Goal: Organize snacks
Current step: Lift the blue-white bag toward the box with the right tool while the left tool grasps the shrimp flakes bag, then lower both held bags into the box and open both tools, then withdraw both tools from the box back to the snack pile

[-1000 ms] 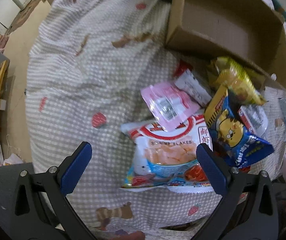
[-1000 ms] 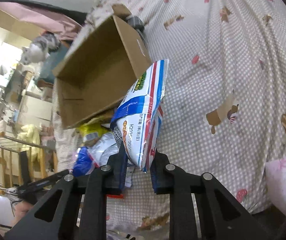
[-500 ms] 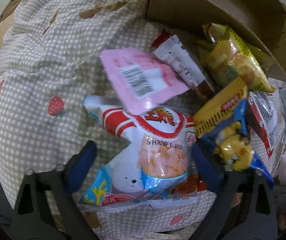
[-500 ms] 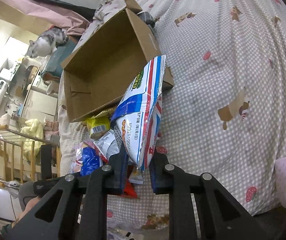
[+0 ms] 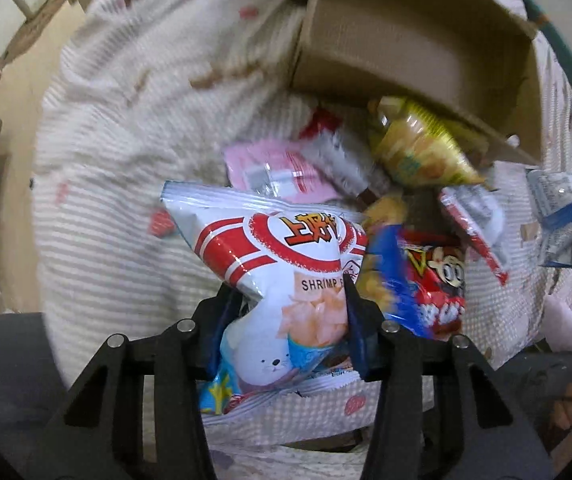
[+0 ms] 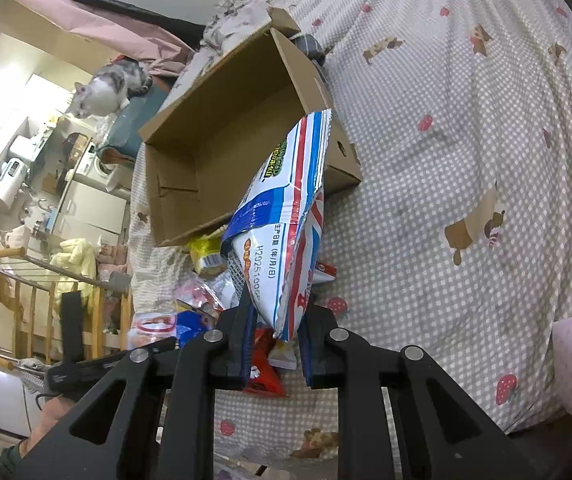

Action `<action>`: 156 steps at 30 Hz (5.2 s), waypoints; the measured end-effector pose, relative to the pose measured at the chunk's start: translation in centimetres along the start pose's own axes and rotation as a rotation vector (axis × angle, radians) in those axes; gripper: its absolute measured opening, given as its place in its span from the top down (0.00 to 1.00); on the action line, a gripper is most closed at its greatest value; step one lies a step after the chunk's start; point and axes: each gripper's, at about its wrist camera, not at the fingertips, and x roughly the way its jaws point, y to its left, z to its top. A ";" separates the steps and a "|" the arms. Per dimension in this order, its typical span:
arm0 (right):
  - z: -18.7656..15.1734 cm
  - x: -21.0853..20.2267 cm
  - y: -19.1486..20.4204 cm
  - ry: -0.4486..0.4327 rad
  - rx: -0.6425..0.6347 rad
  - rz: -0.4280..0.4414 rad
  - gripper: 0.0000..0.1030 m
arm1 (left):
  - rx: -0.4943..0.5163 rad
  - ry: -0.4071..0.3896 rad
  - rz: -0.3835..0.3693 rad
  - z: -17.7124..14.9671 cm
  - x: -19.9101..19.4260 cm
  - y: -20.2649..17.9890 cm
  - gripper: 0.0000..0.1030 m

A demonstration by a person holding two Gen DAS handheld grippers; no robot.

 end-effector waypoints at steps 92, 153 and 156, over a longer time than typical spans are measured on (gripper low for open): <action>9.6 10.0 5.6 -0.022 -0.294 -0.036 0.00 | 0.251 -0.571 0.121 13.2 -3.0 -6.3 0.15; -1.5 7.6 5.0 0.136 -0.260 -0.255 0.00 | 0.101 -0.003 0.004 -2.5 5.6 -2.7 0.38; -2.4 8.6 6.8 0.141 -0.378 -0.312 0.00 | 0.111 0.027 -0.019 -2.4 6.0 -3.2 0.62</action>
